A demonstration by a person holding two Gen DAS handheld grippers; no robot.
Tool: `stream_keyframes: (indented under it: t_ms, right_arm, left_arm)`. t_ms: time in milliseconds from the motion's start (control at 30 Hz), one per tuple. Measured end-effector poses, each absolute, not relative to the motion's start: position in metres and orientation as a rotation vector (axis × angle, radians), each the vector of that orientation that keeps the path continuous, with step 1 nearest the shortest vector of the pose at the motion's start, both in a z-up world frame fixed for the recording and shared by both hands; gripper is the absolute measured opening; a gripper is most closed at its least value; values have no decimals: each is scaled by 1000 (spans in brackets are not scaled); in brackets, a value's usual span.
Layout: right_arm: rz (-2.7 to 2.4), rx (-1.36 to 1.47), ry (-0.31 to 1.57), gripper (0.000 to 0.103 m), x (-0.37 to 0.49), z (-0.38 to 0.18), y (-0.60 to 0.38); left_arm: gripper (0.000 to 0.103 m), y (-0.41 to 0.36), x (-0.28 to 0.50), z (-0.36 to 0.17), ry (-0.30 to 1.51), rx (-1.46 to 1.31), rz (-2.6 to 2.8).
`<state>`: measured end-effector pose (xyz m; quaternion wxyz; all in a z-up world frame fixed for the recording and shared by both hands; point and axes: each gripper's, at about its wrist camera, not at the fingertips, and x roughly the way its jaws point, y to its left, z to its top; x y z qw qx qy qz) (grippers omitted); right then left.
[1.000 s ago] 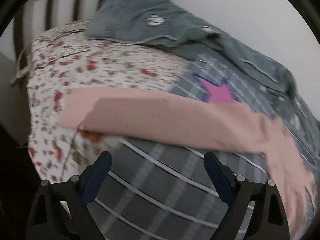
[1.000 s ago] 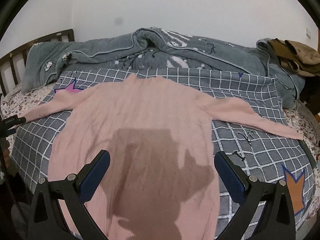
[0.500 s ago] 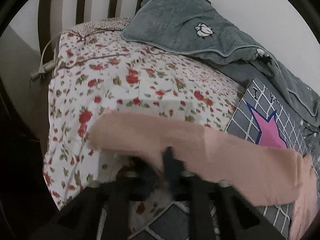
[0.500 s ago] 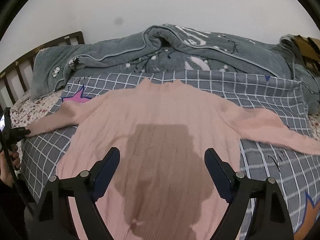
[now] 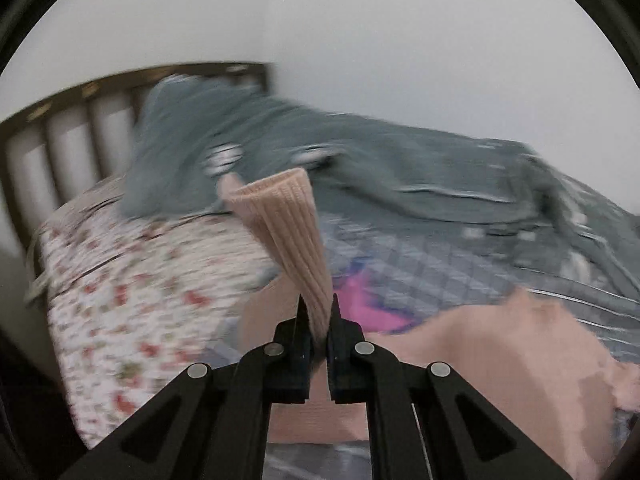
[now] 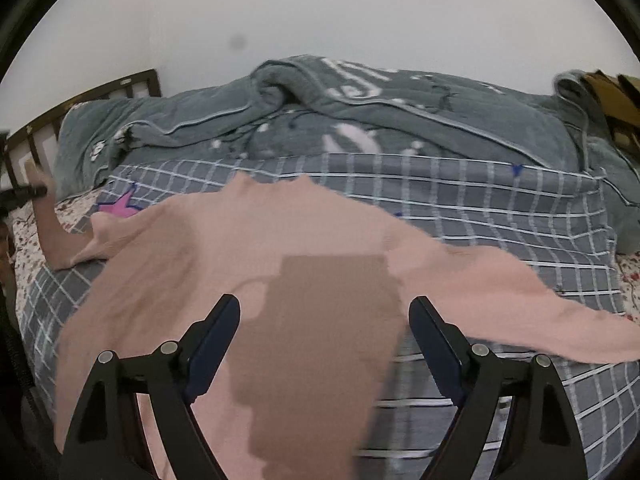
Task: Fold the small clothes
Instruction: 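Lift the sleeve with the left tool and fold it across the sweater body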
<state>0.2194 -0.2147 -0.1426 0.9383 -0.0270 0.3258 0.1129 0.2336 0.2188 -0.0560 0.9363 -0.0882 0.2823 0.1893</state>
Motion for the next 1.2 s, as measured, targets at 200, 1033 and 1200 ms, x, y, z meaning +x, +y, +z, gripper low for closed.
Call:
stream_keyframes:
  t_ms: [200,1033,1200]
  right_arm:
    - [196,33,649,85,217,-150,-280]
    - [160,137,657,86,226,-171,-331]
    - [229,150,667,86,230,-171,-307]
  left_arm:
    - [6,77,278,-44,588,-80,181]
    - [64,-62,298,-137,811,-53,-126]
    - [83,10,278,-129,706,-67,4]
